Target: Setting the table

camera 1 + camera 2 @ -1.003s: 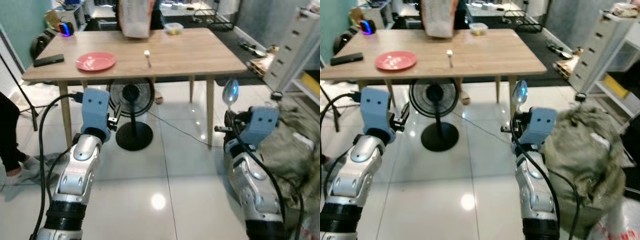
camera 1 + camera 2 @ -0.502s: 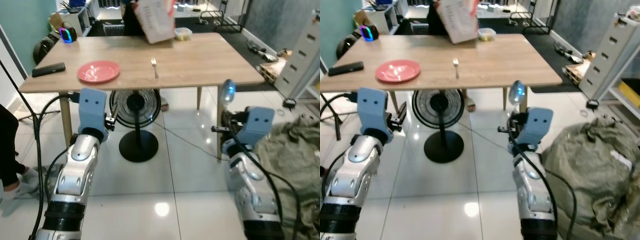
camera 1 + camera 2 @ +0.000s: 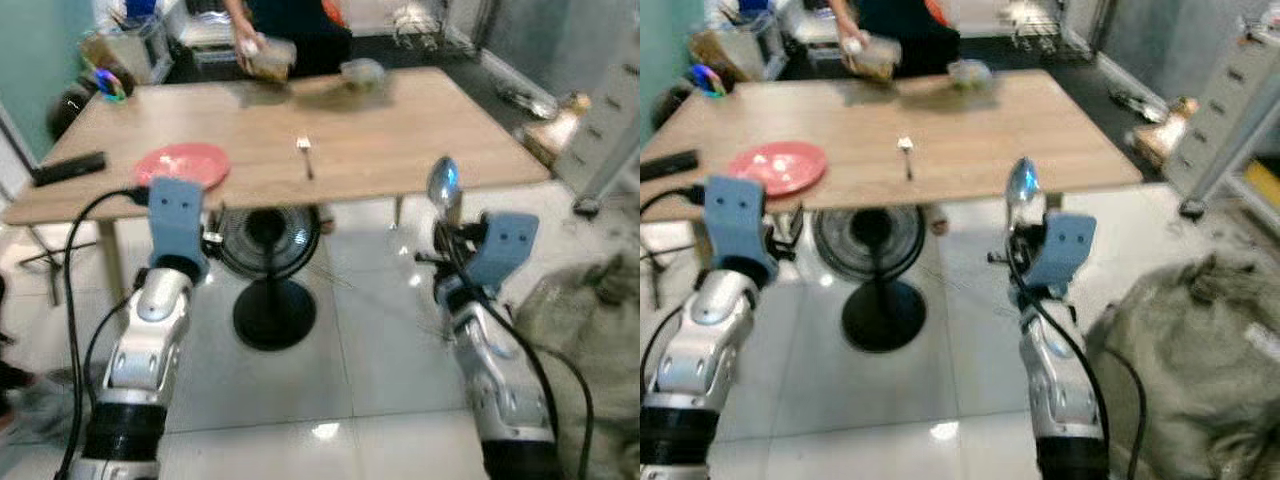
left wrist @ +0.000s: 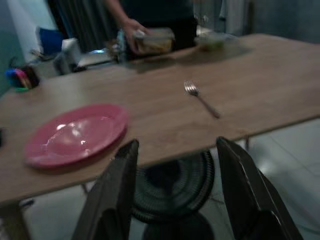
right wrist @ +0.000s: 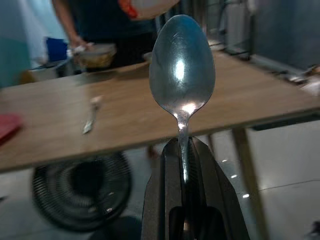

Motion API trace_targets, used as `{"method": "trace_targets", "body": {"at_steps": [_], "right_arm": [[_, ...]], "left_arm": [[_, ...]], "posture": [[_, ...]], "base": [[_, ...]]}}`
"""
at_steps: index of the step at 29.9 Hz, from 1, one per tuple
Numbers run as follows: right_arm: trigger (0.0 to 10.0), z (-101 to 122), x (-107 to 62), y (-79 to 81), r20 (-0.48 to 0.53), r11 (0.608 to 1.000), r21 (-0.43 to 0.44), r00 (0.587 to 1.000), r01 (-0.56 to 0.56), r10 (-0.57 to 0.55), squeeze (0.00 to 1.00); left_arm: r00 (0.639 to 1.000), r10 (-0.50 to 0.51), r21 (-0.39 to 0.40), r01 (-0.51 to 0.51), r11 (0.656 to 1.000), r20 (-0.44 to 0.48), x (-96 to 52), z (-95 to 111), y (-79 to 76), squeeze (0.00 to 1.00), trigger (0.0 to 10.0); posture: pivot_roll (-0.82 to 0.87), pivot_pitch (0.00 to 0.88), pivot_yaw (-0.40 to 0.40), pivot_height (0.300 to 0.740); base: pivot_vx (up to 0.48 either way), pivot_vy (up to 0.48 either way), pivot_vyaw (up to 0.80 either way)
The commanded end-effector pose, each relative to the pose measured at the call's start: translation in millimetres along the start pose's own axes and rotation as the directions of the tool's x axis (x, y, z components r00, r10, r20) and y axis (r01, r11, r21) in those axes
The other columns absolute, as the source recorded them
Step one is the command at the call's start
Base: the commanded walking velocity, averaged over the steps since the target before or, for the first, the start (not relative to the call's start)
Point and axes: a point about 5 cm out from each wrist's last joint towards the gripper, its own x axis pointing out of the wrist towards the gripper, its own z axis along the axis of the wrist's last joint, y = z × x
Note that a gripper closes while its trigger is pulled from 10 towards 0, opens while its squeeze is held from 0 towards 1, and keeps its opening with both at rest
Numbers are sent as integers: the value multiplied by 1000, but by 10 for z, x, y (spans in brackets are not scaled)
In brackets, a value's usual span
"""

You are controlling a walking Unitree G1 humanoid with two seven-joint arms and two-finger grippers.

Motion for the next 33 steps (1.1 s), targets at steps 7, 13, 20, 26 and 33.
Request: {"method": "trace_targets", "body": {"at_steps": [7,13,20,26,33], "right_arm": [[10000,-13,-1,66,6,1000,8,1000,-22,22,0],[10000,-13,0,88,7,999,9,999,-35,35,0],[10000,-34,9,221,-3,994,19,994,-110,110,0],[10000,-50,11,414,-3,983,33,984,-181,181,0],[10000,-74,-7,459,-13,979,30,979,-201,202,0]], "left_arm": [[1000,13,-2,-13,1000,-12,-11,-34,47,0,10000],[1000,13,-2,-13,1000,-11,-8,-33,47,0,10000],[1000,12,4,-11,1000,-9,4,-34,47,0,10000],[1000,13,10,-13,1000,-5,1,-26,51,0,10000],[1000,15,12,-15,1000,-5,-6,-26,59,0,10000]], "posture": [[12,0,88,740],[12,0,88,740],[15,0,90,740],[23,0,86,740],[26,0,85,740]], "base": [[480,0,-82],[480,0,0],[480,0,0],[480,0,0],[480,0,0]]}}
